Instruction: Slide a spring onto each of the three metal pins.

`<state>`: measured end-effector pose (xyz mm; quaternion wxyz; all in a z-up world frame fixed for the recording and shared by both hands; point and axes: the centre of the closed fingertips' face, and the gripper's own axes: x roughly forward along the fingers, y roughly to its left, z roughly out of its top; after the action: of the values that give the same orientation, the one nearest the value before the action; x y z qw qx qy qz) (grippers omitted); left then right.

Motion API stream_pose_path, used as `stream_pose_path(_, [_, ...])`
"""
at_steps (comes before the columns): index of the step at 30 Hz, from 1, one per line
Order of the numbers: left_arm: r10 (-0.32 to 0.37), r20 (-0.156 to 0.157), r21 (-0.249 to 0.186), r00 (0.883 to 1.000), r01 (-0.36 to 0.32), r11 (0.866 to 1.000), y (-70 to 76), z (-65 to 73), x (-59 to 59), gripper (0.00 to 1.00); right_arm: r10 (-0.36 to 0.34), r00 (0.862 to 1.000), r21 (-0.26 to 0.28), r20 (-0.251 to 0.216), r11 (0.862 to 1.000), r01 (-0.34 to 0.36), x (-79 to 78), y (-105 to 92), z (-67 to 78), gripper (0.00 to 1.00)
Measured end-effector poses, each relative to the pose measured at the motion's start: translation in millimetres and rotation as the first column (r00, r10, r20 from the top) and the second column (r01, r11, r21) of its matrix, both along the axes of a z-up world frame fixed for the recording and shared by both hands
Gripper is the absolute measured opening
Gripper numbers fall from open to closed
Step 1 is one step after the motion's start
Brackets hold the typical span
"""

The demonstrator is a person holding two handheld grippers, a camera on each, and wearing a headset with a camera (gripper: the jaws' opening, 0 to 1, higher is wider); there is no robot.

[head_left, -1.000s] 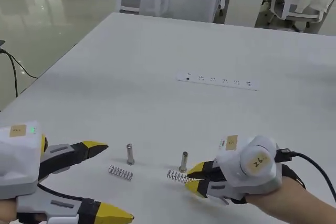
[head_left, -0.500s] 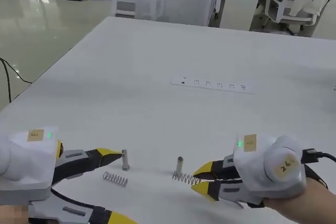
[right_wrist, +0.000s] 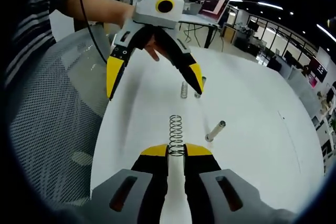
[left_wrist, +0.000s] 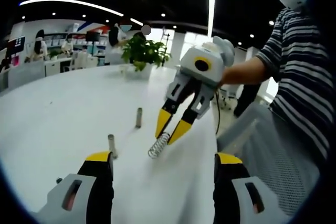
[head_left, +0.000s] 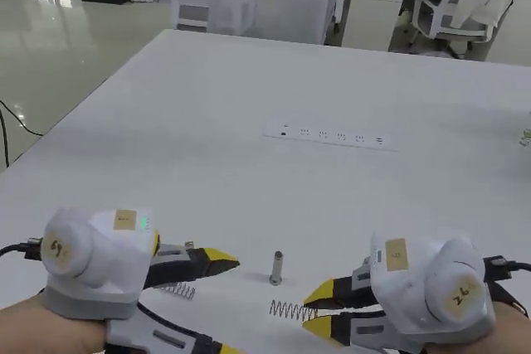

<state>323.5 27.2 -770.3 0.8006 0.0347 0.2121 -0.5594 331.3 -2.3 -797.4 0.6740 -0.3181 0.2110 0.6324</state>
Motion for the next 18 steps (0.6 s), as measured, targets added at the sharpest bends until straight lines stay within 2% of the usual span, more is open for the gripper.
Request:
stream_pose_path(11, [-0.027, 0.01, -0.022, 1.0, 0.027, 0.999, -16.1, -0.4, 3.9, 0.49, 0.022, 1.0, 0.032, 0.007, 0.999, -0.023, -7.0, 3.2, 13.6, 0.08])
stream_pose_path(18, [-0.052, 0.014, -0.035, 0.999, 0.052, 0.998, -22.3, -1.1, 3.1, 0.27, 0.04, 0.999, 0.04, 0.008, 0.998, -0.04, -11.4, 3.6, 17.3, 0.08])
